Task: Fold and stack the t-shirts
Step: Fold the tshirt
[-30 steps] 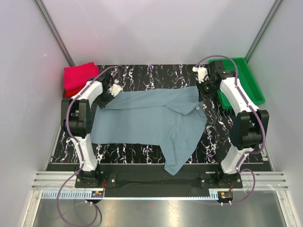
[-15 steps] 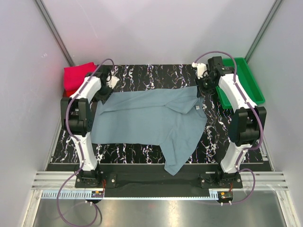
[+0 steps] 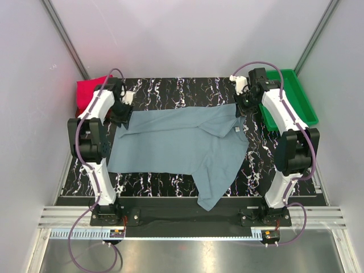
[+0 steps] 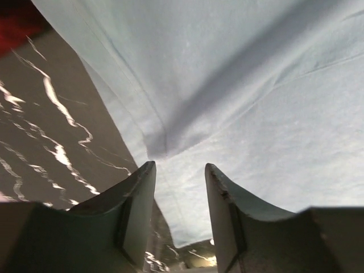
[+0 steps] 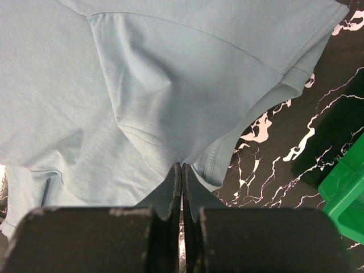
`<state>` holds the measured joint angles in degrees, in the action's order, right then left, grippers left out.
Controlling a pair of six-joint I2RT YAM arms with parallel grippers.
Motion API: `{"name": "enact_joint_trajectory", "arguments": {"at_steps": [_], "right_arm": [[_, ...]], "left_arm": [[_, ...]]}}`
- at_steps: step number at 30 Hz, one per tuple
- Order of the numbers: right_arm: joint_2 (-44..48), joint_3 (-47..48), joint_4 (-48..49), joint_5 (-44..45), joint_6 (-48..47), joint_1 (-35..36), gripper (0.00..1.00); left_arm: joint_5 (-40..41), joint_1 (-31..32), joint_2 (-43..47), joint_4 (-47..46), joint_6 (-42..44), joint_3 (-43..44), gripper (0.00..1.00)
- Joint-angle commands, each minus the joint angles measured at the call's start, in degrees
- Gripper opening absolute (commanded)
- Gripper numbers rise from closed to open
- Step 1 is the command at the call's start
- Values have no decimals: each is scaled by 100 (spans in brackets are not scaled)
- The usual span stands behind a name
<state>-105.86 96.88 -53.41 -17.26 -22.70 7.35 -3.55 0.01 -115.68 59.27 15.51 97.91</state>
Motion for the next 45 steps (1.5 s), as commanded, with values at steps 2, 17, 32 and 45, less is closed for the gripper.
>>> {"name": "enact_joint_trajectory", "arguments": {"at_steps": [2, 17, 32, 45], "right_arm": [[224, 182, 94, -111, 20, 64, 0], [233, 156, 94, -58, 2, 64, 0], [119, 323, 103, 3, -33, 117, 0], [145, 226, 138, 29, -59, 126, 0]], "left_arm": [[-567, -369, -104, 208, -303, 185, 43], [-1323, -933, -956, 428, -364, 510, 41], [-1500, -1161, -922, 428, -408, 598, 3], [-876, -1249, -710, 445, -197, 1038, 0]]}}
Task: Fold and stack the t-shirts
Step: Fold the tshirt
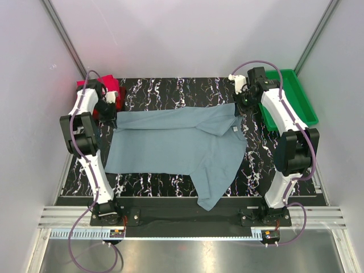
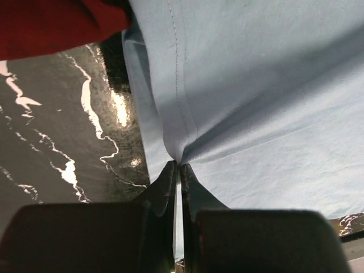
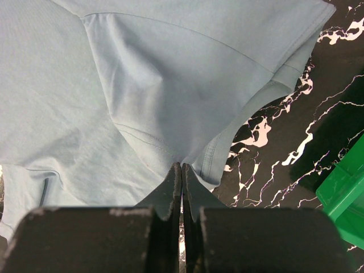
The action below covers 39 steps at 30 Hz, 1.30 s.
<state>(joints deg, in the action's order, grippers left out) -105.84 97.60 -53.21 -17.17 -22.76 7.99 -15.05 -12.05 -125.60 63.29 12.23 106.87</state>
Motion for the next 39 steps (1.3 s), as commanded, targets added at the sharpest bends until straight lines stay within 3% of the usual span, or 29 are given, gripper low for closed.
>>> {"name": "enact_joint_trajectory", "arguments": {"at_steps": [1, 6, 15, 25, 33, 39], "right_arm": [[152, 145, 118, 21, -61, 62, 0], [187, 119, 74, -41, -26, 62, 0], [239, 40, 83, -32, -35, 54, 0], [117, -22, 171, -111, 62, 80, 0], [-76, 522, -58, -497, 149, 194, 0], [-1296, 1505, 179, -630, 430, 177, 0]], "left_arm": [[292, -43, 282, 26, 148, 124, 0], [485, -34, 176, 183, 376, 167, 0], [617, 124, 203, 649, 552, 1213, 1], [503, 335, 106, 580, 711, -201, 3], [573, 414, -105, 527, 579, -245, 6], [661, 520, -193, 457, 535, -289, 7]]}}
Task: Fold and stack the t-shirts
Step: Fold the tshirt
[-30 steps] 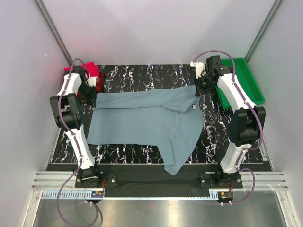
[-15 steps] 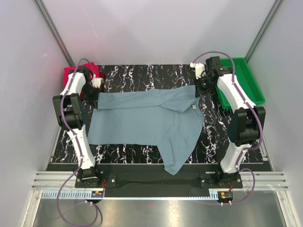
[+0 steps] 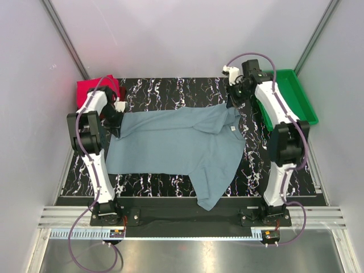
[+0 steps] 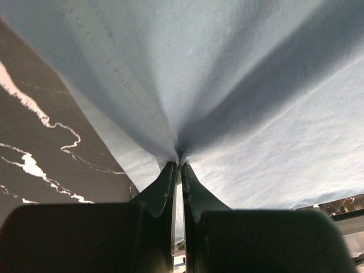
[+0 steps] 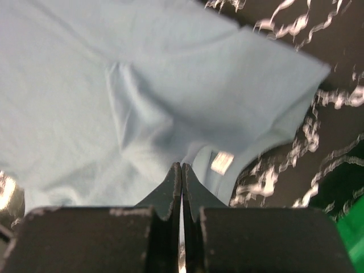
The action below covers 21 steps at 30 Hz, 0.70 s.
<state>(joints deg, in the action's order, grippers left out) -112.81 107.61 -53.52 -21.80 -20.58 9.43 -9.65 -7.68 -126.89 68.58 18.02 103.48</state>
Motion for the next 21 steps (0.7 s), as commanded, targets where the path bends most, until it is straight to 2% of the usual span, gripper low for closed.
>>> {"name": "enact_joint_trajectory", "arguments": {"at_steps": [1, 4, 8, 16, 21], "right_arm": [[-1045, 1002, 236, -166, 325, 32, 0], [-1846, 1935, 280, -123, 528, 32, 0], [-2438, 2518, 412, 263, 616, 32, 0], [-2552, 2308, 991, 1186, 748, 41, 0], [-2859, 2747, 1168, 1485, 722, 33, 0]], "left_arm": [[165, 100, -73, -90, -44, 32, 7], [270, 127, -64, -72, -18, 14, 9], [507, 135, -3, -160, -9, -30, 9], [561, 135, 68, -239, -44, -74, 9], [570, 127, 59, -239, -36, -47, 9]]}}
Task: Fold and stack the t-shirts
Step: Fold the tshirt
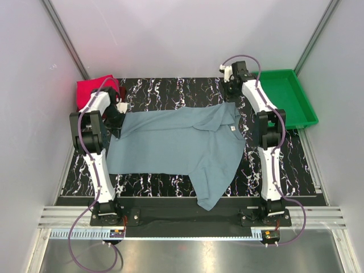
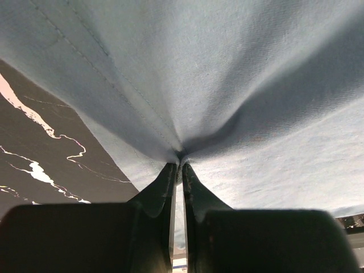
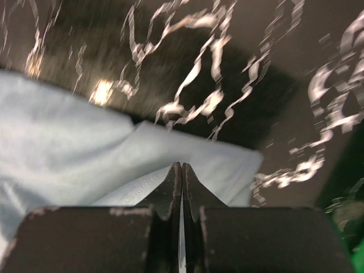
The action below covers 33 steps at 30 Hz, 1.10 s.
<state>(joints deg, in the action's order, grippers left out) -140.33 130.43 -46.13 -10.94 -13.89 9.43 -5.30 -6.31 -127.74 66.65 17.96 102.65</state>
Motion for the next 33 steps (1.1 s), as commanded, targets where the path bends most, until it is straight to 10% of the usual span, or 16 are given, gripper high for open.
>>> {"name": "enact_joint_trajectory", "arguments": {"at_steps": [1, 3, 5, 8, 18, 33], "right_arm": [[-161, 535, 438, 434, 44, 32, 0], [-231, 606, 482, 714, 79, 50, 1], [-162, 510, 438, 804, 62, 59, 31], [391, -16, 438, 865, 36, 68, 49], [2703, -2539, -71, -917, 220, 59, 49], [1975, -3489, -55, -2896, 993, 76, 47]], "left_arm": [[135, -2, 144, -56, -29, 53, 9], [135, -2, 171, -65, -29, 44, 9], [135, -2, 188, -47, -29, 53, 9], [134, -2, 224, -47, -11, 71, 9], [11, -2, 373, -170, -73, 1, 9], [-41, -2, 320, -197, -152, 9, 10]]}}
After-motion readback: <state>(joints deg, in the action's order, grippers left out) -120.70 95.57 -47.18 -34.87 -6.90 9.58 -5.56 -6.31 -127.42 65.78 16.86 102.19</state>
